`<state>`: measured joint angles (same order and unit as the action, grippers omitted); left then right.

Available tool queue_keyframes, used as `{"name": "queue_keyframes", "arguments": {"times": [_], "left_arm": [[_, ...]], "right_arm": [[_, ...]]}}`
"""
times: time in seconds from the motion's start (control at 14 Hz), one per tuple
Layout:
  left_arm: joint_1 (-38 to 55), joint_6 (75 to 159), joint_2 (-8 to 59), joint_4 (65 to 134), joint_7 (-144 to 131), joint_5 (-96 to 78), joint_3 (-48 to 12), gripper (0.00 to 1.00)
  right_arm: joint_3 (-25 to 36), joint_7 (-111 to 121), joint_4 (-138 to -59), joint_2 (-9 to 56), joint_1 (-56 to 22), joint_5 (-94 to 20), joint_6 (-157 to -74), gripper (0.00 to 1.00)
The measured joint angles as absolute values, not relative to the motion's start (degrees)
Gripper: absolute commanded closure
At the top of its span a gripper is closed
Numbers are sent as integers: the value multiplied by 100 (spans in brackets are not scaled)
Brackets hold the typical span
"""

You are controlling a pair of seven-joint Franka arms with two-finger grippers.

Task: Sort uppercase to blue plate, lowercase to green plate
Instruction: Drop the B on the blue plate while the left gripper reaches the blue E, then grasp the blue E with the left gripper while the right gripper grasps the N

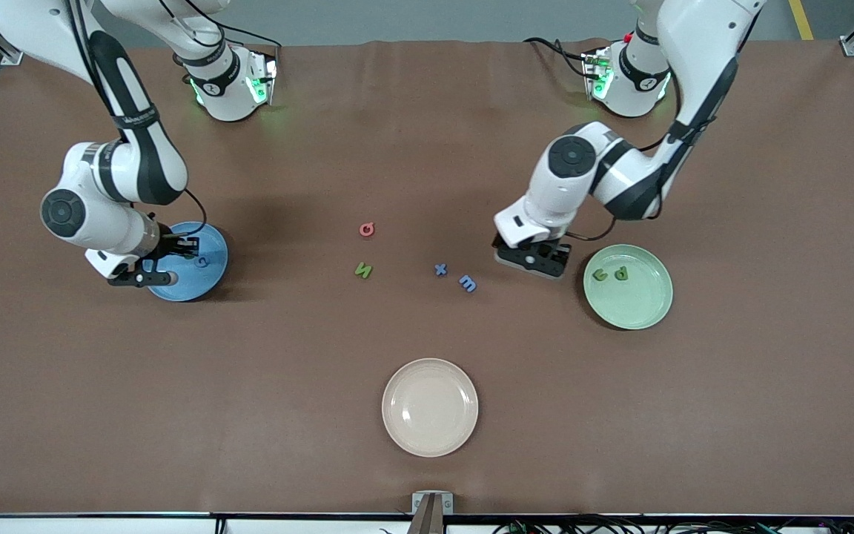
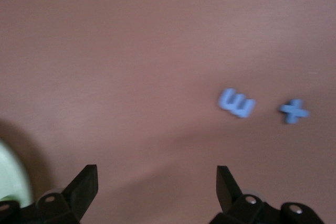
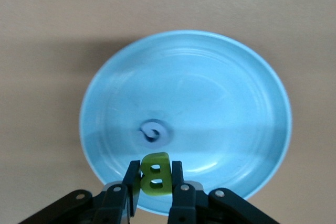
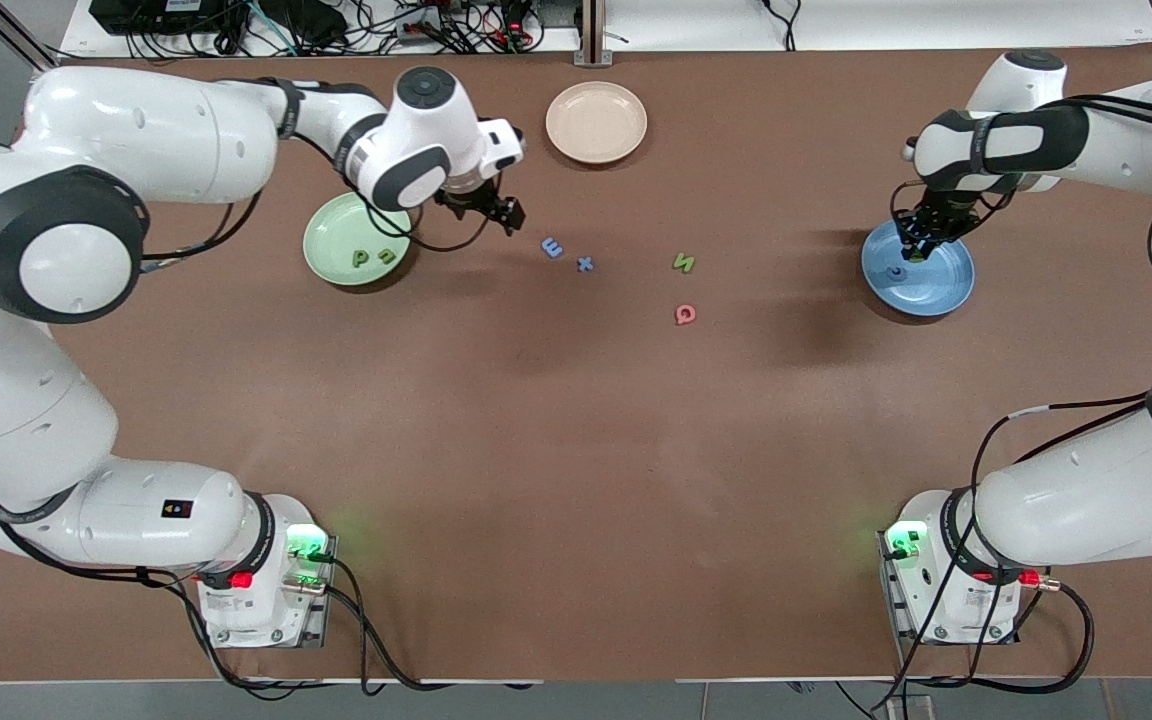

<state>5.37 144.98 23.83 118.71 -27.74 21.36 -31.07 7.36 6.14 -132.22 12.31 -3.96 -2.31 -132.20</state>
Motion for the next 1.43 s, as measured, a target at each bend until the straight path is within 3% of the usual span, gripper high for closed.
{"name": "queue_keyframes", "arguments": {"times": [0.86, 1.29, 1.43], "left_arm": [[1052, 14499, 3769, 10796, -2791, 3369, -3064, 5], [1252, 14499, 4171, 10440, -2790, 3623, -3059, 12], [1268, 14499, 4297, 10334, -2790, 3726, -3054, 22]], "right_arm": [[578, 295, -13223, 1179, -621, -243, -13305, 0], [498, -3049, -13105, 1111, -2779, -249, -13686, 0], [489, -3982, -12962, 1195, -3419, -252, -13864, 0]]}}
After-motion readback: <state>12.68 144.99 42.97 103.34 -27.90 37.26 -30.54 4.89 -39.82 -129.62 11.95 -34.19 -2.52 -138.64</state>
